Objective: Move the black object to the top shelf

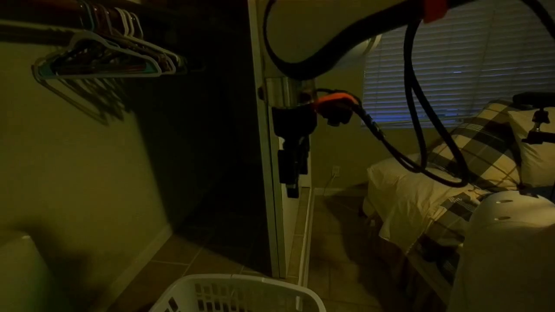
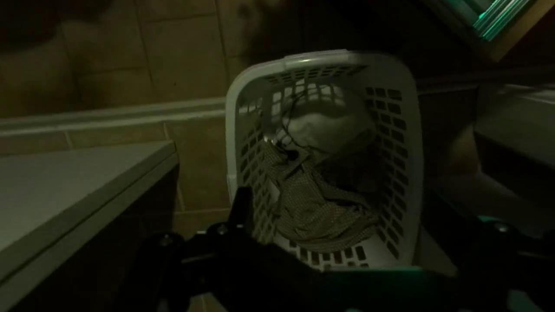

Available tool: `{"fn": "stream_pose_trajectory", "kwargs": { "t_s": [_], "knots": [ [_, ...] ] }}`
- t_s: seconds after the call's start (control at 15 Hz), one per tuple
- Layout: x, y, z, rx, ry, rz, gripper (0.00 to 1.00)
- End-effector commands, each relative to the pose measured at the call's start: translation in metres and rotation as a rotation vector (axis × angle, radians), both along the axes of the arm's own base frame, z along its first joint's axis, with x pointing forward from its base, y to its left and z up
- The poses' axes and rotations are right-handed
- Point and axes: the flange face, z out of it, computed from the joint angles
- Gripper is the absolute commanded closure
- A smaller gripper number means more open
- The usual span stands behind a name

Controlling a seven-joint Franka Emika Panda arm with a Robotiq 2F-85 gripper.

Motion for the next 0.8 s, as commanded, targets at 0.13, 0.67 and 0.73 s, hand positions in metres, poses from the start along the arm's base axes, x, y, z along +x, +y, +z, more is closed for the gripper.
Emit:
{"fn": "stream_pose_trajectory", "kwargs": {
  "t_s": [0.13,0.67,0.73],
  "knots": [
    [-0.010,0.090,0.046,0.002,-0.054,0.315,0.00],
    [-0.025,0.154,0.070,-0.036,-0.118,0.468,0.00],
    [-0.023,0.156,0.071,-0.035,-0.117,0.472,0.00]
  ]
}}
